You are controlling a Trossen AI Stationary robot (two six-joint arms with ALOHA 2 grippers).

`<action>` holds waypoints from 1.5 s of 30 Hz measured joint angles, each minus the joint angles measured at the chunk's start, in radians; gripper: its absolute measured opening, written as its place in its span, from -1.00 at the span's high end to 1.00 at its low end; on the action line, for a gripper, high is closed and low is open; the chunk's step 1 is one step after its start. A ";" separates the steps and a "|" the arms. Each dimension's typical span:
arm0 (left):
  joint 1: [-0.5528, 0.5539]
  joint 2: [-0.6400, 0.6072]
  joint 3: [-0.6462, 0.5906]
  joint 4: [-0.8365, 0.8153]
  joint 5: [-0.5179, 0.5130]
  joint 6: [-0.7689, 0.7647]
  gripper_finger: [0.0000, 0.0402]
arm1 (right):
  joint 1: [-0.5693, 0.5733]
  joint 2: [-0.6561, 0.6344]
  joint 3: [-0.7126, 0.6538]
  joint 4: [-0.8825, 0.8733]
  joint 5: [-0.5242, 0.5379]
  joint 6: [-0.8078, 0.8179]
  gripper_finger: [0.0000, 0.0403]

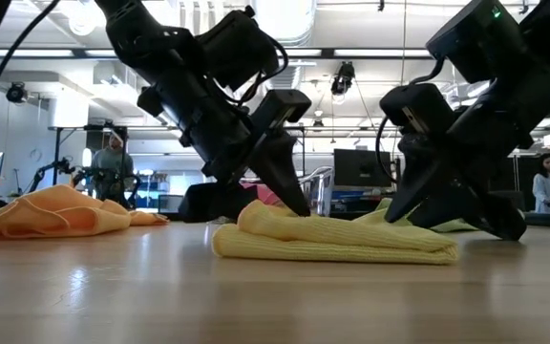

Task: Fold microfiber towels
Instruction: Put the folded yellow microfiber cloth into the transparent bin

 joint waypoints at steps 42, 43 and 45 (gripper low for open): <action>0.113 -0.356 0.003 -0.261 -0.282 0.276 0.92 | -0.284 -0.045 0.355 -0.167 -0.045 -0.623 0.96; 0.128 -0.367 0.003 -0.256 -0.283 0.291 0.92 | -0.305 -0.045 0.368 -0.182 -0.056 -0.638 0.96; 0.163 -0.388 0.004 -0.260 -0.283 0.317 0.92 | -0.343 -0.045 0.401 -0.221 -0.069 -0.679 0.96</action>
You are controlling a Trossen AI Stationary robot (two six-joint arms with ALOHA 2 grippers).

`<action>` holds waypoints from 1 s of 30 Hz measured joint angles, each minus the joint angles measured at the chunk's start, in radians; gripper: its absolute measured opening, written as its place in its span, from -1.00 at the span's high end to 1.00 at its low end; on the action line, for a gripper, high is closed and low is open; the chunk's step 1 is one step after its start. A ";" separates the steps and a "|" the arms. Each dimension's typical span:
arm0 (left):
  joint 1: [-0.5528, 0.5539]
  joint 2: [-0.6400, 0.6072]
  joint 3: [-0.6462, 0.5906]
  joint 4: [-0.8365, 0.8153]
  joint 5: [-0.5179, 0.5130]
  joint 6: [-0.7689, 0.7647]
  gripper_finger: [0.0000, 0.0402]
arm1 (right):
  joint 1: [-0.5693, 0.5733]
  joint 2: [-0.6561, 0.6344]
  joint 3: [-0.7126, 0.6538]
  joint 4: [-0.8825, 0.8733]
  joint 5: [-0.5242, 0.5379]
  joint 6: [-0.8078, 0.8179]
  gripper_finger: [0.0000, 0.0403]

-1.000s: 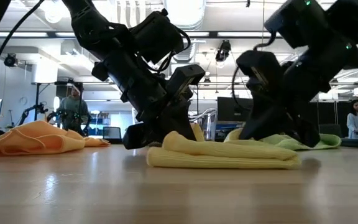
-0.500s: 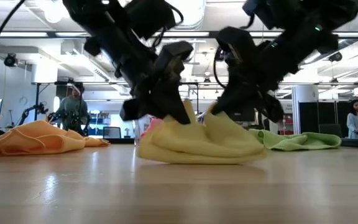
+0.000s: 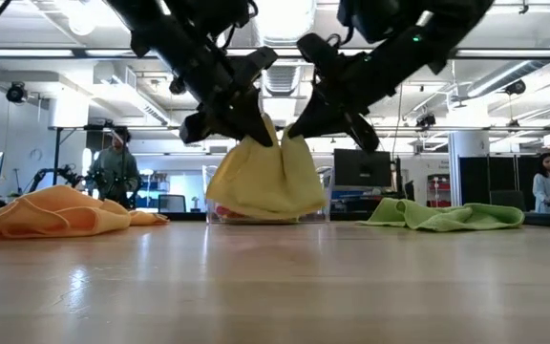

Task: Fold microfiber towels
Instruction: Put the folded yellow microfiber cloth into the transparent bin

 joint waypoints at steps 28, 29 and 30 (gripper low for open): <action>0.471 -0.015 0.043 0.028 0.005 0.136 0.92 | -0.453 0.260 0.414 -0.257 -0.224 -0.336 0.96; 0.481 -0.015 0.043 0.030 0.007 0.135 0.92 | -0.463 0.267 0.427 -0.261 -0.224 -0.344 0.96; 0.488 -0.014 0.043 0.034 0.008 0.136 0.92 | -0.473 0.275 0.441 -0.270 -0.224 -0.348 0.96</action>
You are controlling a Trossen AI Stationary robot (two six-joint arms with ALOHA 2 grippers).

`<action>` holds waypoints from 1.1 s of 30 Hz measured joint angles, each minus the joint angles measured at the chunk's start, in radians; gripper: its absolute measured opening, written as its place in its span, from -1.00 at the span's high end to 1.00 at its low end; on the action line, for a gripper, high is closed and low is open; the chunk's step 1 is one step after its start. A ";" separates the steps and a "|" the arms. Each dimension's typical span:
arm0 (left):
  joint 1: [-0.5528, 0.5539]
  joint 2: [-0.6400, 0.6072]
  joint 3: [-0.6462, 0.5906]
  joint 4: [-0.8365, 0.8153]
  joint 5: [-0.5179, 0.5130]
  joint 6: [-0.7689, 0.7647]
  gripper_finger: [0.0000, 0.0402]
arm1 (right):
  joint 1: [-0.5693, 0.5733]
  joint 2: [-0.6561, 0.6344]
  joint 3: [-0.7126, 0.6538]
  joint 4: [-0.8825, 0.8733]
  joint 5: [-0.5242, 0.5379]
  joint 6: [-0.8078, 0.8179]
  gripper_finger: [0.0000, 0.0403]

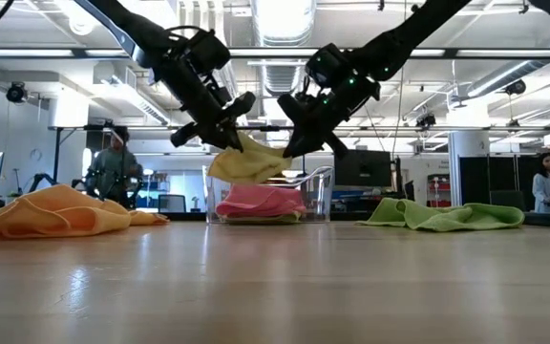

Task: Fold microfiber towels
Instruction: Put the folded yellow microfiber cloth into the transparent bin

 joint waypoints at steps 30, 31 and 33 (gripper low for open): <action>0.069 0.153 -0.005 0.149 0.053 0.126 0.92 | -0.085 0.217 0.301 -0.290 0.078 -0.131 0.96; 0.070 0.153 -0.004 0.149 0.053 0.126 0.92 | -0.087 0.218 0.305 -0.296 0.072 -0.136 0.96; 0.071 0.153 -0.004 0.148 0.053 0.127 0.92 | -0.090 0.218 0.310 -0.298 0.056 -0.139 0.96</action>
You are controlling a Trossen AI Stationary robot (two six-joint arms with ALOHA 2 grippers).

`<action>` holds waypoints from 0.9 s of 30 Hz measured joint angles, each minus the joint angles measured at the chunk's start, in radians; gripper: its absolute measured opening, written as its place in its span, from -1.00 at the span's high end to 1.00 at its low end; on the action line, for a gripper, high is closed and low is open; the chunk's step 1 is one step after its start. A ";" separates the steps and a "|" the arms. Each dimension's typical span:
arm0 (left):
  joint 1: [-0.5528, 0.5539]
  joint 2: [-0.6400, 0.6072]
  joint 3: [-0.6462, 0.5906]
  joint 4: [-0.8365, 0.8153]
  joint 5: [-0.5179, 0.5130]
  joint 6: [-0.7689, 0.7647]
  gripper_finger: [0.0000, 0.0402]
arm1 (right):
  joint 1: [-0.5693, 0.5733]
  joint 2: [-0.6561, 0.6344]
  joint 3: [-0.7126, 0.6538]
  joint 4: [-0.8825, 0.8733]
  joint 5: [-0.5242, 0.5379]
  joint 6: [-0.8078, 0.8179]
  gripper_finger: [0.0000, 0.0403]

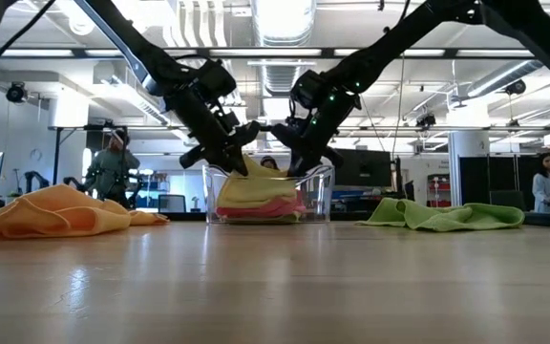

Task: Fold microfiber towels
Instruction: Put the folded yellow microfiber cloth into the transparent bin

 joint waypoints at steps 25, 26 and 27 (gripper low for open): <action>0.005 -0.063 0.012 -0.051 0.002 0.192 0.19 | -0.011 -0.029 0.030 -0.100 -0.020 0.054 0.53; 0.005 -0.083 0.017 -0.050 0.001 0.225 0.15 | -0.015 -0.044 0.030 -0.110 -0.021 0.053 0.50; 0.005 -0.105 0.019 -0.050 0.001 0.253 0.13 | -0.019 -0.062 0.030 -0.120 -0.022 0.047 0.48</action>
